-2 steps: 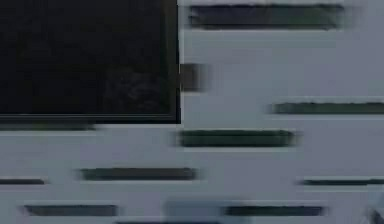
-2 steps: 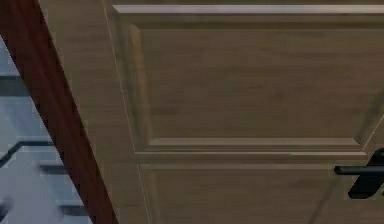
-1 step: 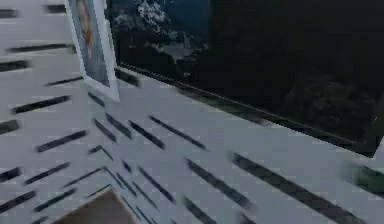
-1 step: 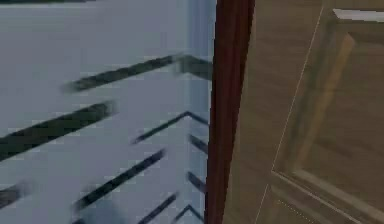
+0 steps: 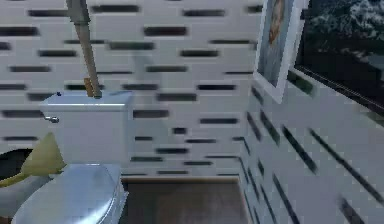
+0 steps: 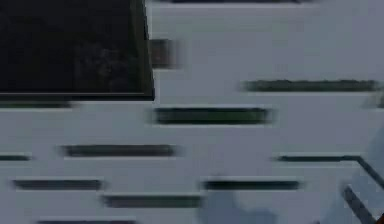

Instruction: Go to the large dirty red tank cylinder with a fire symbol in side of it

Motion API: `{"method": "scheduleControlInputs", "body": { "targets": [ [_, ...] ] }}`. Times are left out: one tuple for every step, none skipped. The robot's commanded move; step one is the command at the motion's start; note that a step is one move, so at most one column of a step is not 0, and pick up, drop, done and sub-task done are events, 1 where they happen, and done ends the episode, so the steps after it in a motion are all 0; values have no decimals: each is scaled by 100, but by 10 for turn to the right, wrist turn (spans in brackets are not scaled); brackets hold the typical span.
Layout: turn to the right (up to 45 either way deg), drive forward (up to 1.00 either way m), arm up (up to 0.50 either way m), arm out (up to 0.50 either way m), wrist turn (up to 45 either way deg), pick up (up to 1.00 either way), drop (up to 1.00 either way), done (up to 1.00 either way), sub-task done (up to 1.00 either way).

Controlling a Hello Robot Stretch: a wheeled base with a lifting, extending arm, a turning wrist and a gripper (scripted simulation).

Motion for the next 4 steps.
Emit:
{"method": "scheduleControlInputs", "body": {
  "targets": [
    [-450, 0, 0, 0, 0, 0, 0, 0, 0],
    [-420, 0, 0, 0, 0, 0, 0, 0, 0],
    [0, 100, 0, 0, 0, 0, 0, 0, 0],
    [-30, 0, 0, 0, 0, 0, 0, 0, 0]
  ]
}}
